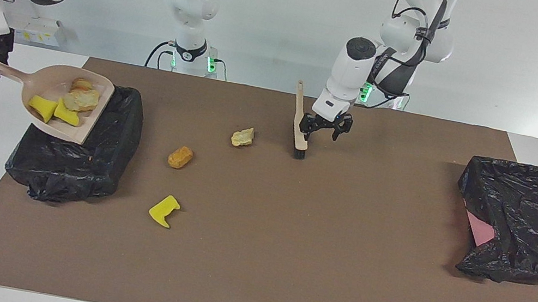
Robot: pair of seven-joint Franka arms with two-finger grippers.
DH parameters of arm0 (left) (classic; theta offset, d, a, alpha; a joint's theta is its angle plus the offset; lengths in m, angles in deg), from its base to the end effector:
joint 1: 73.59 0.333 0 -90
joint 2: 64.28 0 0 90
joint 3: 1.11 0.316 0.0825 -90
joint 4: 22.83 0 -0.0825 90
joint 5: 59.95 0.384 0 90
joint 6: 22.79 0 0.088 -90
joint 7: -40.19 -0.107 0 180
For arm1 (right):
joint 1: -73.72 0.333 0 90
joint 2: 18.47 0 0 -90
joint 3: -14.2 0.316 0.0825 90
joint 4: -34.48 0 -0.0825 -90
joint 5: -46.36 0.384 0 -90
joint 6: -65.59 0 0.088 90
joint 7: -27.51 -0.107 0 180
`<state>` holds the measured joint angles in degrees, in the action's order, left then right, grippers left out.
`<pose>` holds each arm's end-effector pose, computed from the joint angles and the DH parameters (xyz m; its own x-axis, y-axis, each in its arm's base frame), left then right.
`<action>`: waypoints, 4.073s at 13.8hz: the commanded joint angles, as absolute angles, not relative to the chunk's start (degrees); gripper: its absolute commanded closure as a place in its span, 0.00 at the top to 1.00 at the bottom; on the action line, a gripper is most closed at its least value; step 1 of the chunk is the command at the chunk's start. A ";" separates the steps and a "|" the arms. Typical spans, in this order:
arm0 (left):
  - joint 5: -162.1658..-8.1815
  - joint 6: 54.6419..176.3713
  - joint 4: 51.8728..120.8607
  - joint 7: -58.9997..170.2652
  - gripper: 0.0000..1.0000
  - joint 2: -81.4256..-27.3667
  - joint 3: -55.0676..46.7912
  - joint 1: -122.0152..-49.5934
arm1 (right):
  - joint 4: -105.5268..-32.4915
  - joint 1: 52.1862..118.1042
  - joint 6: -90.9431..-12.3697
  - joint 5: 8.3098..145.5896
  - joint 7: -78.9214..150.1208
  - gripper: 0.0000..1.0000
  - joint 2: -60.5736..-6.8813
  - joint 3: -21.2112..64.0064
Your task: Sweep and dump trash in bin
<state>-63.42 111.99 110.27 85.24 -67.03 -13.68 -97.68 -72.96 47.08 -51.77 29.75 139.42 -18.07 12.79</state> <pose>0.4080 -0.3050 0.3664 0.9819 0.1872 0.0281 0.1845 -0.9797 0.0787 0.5028 -0.2856 0.5286 0.0043 0.9496 -0.3134 0.9988 0.0111 0.0473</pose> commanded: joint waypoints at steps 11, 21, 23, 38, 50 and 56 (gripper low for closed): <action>-62.41 106.60 91.26 57.89 1.00 -57.34 -13.59 -80.20 | -74.77 57.19 -46.04 1.46 126.13 0.00 -14.70 14.11; -62.32 86.30 77.73 41.60 1.00 -57.95 -13.50 -71.66 | -75.12 62.99 -38.23 -12.16 118.49 0.00 -12.50 14.28; -62.32 82.00 74.57 41.68 1.00 -58.04 -13.50 -69.73 | -75.03 65.36 -36.11 -15.41 117.86 0.00 -12.24 14.28; -58.89 67.55 70.49 39.49 1.00 -64.09 -12.45 -64.71 | -70.90 68.53 -31.71 -15.88 114.01 0.00 -12.67 16.83; -59.33 68.27 73.32 35.18 1.00 -65.95 -12.45 -65.41 | -74.76 60.83 -15.53 5.75 98.79 0.00 -9.08 16.22; -59.33 67.83 73.41 35.09 1.00 -66.04 -12.45 -65.41 | -78.20 53.42 -11.25 5.49 98.09 0.00 -6.87 16.13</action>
<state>-59.49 67.43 71.50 35.97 -64.30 -12.42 -65.61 -77.11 54.17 -14.37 4.66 99.19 -8.66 15.49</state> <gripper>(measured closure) 0.000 0.678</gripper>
